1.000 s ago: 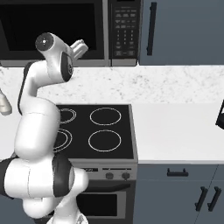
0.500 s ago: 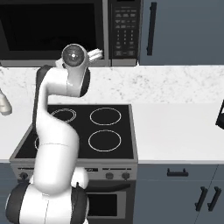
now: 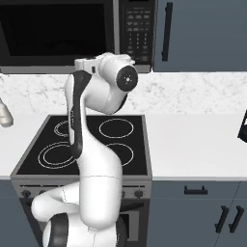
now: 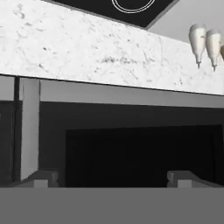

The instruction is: Pick the onion from the sink and place it in the bowl. Then pick the bowl and place it in the microwave. Then close the microwave door and press the start button.

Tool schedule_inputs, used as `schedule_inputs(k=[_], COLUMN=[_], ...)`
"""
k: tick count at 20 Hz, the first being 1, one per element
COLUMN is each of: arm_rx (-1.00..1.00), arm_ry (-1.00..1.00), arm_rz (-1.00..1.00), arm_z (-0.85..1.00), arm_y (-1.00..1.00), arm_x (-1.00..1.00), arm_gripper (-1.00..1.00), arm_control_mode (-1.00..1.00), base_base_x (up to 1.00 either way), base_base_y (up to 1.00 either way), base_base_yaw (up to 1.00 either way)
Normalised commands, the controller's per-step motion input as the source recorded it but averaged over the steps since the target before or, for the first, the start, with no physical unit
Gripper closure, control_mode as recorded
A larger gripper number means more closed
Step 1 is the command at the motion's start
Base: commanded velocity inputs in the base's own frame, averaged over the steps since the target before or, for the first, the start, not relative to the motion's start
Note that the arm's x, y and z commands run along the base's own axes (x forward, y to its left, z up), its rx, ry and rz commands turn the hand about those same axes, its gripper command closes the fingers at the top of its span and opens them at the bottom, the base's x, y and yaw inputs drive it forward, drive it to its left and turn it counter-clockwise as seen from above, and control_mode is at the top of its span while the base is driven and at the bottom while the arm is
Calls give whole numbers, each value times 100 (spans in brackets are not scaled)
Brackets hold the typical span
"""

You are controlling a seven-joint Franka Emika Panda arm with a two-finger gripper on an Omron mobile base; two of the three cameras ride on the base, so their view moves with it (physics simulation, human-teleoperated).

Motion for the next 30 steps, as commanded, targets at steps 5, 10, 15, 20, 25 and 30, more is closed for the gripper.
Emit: schedule_inputs(k=[5,10,15,20,25,30], arm_rx=[36,44,49,63,64,41], arm_ry=[32,56,57,32,9,-1], arm_rz=[-22,-24,-12,0,0,-11], arm_z=[25,40,4,-34,-50,-39], arm_y=[-42,-49,-52,-35,-11,18], arm_x=[0,0,-6,-1,0,3], arm_gripper=[-100,-100,-100,-100,-100,-100], arm_control_mode=[-100,-100,-100,-100,-100,-100], base_base_x=[0,0,0,0,0,0], base_base_y=[0,0,0,0,0,0], base_base_yaw=[0,0,0,0,0,0])
